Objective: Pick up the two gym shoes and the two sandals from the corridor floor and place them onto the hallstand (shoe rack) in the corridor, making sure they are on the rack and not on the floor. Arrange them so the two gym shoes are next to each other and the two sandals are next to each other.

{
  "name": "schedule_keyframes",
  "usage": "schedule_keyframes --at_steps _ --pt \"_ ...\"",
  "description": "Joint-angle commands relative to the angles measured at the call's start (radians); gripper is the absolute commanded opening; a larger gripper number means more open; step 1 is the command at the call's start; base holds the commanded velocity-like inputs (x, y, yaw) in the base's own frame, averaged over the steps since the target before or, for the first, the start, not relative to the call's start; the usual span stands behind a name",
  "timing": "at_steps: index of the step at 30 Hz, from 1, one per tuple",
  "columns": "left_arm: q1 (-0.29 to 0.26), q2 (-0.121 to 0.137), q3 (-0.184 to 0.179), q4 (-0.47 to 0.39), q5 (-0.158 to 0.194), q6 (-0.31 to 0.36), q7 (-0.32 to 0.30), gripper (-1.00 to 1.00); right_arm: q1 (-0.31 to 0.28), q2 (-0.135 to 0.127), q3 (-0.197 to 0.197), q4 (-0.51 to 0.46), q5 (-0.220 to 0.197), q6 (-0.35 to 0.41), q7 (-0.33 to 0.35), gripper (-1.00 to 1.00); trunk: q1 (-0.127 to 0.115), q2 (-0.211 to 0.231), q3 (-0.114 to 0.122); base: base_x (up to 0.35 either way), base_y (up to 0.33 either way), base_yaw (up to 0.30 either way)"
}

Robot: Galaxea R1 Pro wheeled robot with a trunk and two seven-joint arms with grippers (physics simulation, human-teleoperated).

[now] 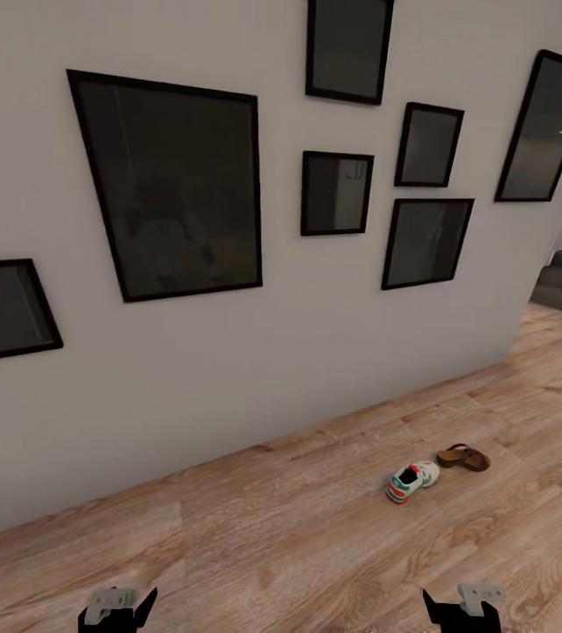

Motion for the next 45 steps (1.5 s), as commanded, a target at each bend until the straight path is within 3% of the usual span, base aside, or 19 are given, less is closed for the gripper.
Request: schedule_keyframes --at_steps 1,45 --pt "0.0 0.0 0.002 0.001 0.009 0.001 -0.01 1.0 -0.001 0.0 0.007 0.001 -0.011 -0.003 0.005 1.0 0.0 0.0 -0.001 0.0 0.0 -0.258" --pt "0.0 0.001 0.002 0.001 0.009 0.001 -0.01 1.0 -0.001 0.0 0.006 0.001 -0.011 -0.003 0.004 1.0 0.0 0.0 0.015 0.0 0.0 -0.258"
